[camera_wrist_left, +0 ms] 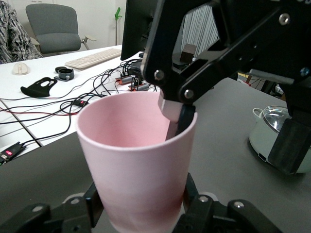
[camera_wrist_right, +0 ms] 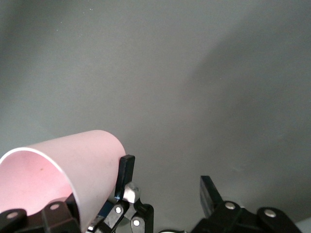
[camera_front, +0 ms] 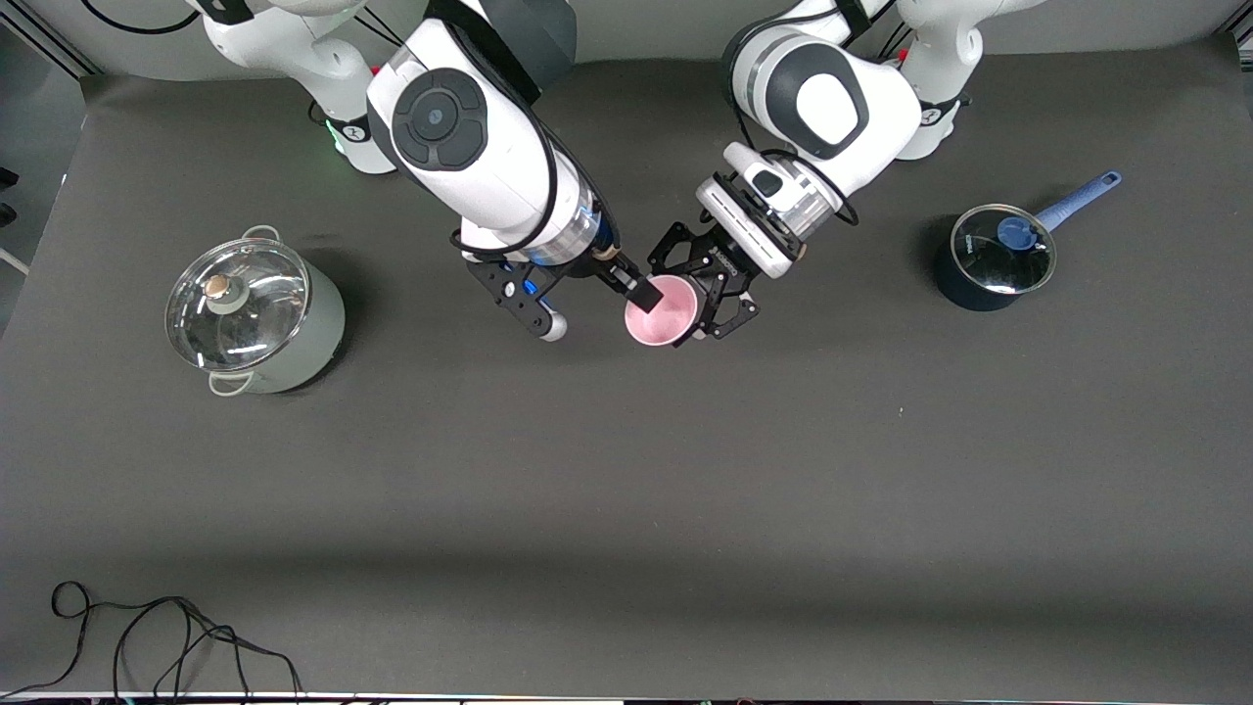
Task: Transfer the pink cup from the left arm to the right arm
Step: 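Close the right gripper on the cup rim and open the left gripper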
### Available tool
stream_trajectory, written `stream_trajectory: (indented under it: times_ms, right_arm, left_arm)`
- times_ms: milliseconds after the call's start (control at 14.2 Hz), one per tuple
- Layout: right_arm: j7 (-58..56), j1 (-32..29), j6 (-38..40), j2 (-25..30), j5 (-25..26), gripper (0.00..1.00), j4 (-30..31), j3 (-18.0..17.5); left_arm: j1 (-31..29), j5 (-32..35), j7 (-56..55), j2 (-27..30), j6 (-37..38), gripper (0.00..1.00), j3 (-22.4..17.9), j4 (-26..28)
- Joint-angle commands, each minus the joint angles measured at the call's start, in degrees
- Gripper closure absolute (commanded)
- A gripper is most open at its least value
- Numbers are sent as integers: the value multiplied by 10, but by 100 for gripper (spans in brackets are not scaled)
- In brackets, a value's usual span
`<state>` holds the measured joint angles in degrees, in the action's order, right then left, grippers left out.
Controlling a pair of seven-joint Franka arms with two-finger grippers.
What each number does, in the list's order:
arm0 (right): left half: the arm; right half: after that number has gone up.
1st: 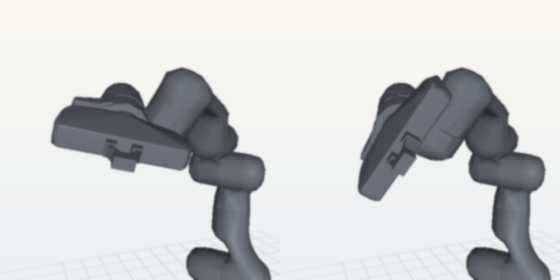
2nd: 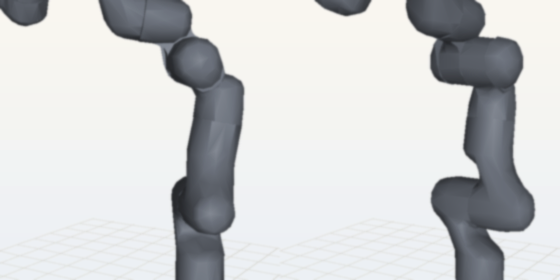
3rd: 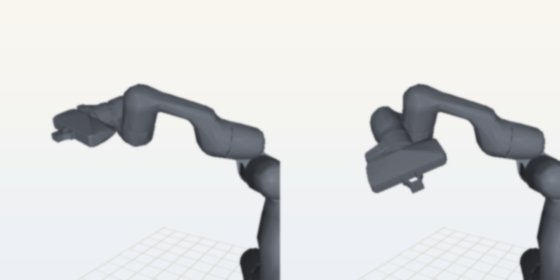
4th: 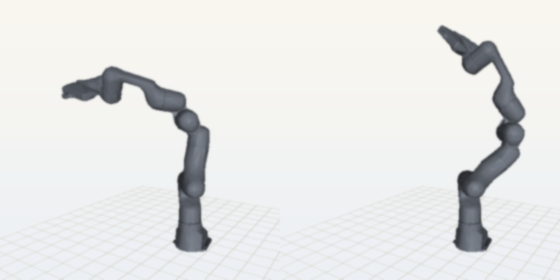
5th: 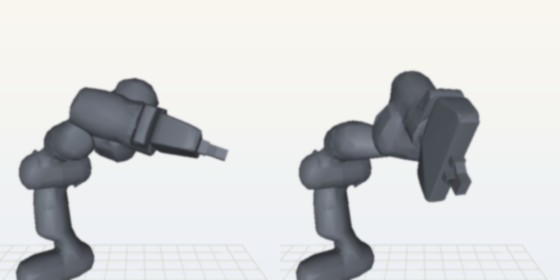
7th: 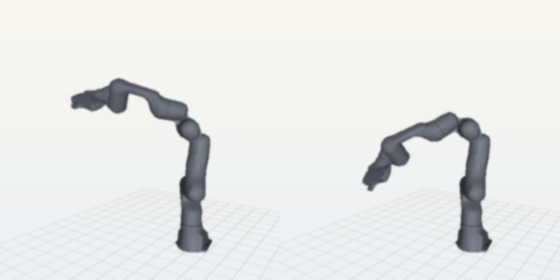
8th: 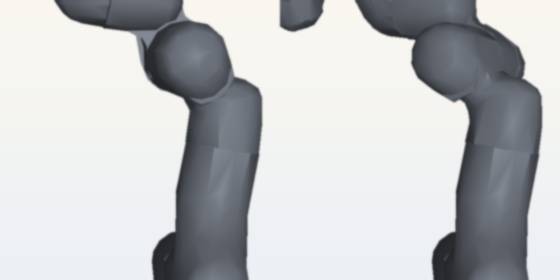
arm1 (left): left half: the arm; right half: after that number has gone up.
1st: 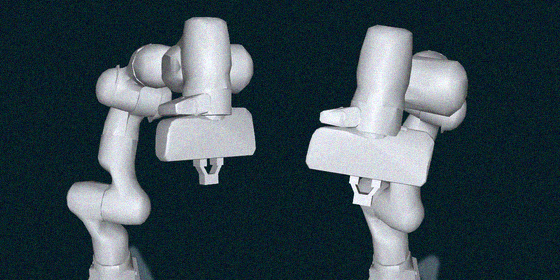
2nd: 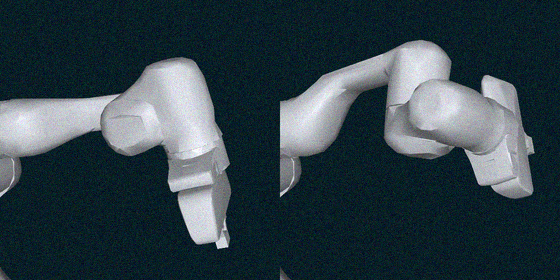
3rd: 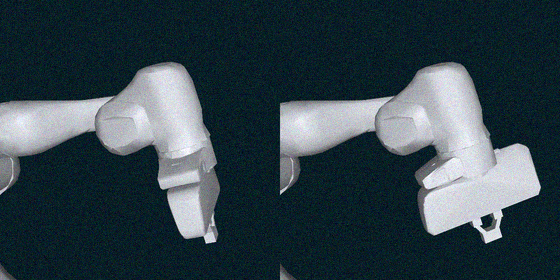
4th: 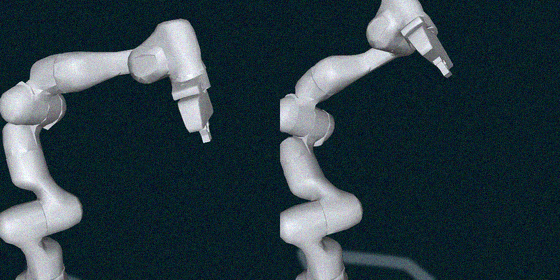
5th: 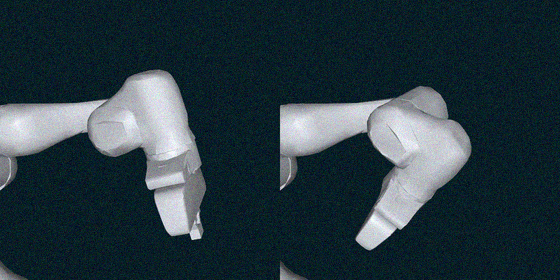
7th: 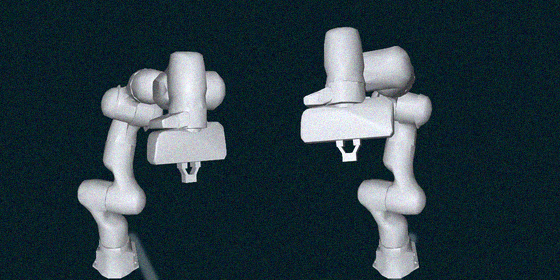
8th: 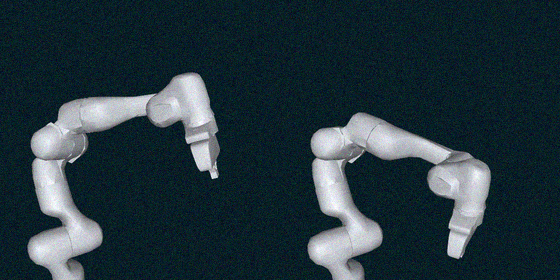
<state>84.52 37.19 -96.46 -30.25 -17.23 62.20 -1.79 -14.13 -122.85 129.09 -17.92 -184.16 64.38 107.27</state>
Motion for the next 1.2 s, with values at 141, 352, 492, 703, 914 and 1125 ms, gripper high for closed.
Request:
stream_trajectory:
  times_ms: [141,352,492,703,914,1125]
  right_arm:
    - [-11,1,11,-9,-13,100,-21,5]
    - [-12,1,8,-10,-12,100,-30,6]
    - [-13,0,8,-10,-12,100,-30,6]
    - [-14,-4,7,-10,-13,100,-30,6]
    - [-25,-5,7,-10,-12,100,-31,6]
    - [-25,-8,7,-10,-12,100,-31,7]
  left_arm:
    - [10,-10,-4,5,-11,40,-7,-9]
    - [10,-10,-4,5,-11,40,-7,-9]
    - [10,-10,-4,5,-11,39,-7,-10]
    - [10,-10,-4,4,-11,30,-7,-13]
    - [10,-10,-4,3,-11,18,-7,-14]
    - [9,-10,-4,3,-11,1,-9,-14]
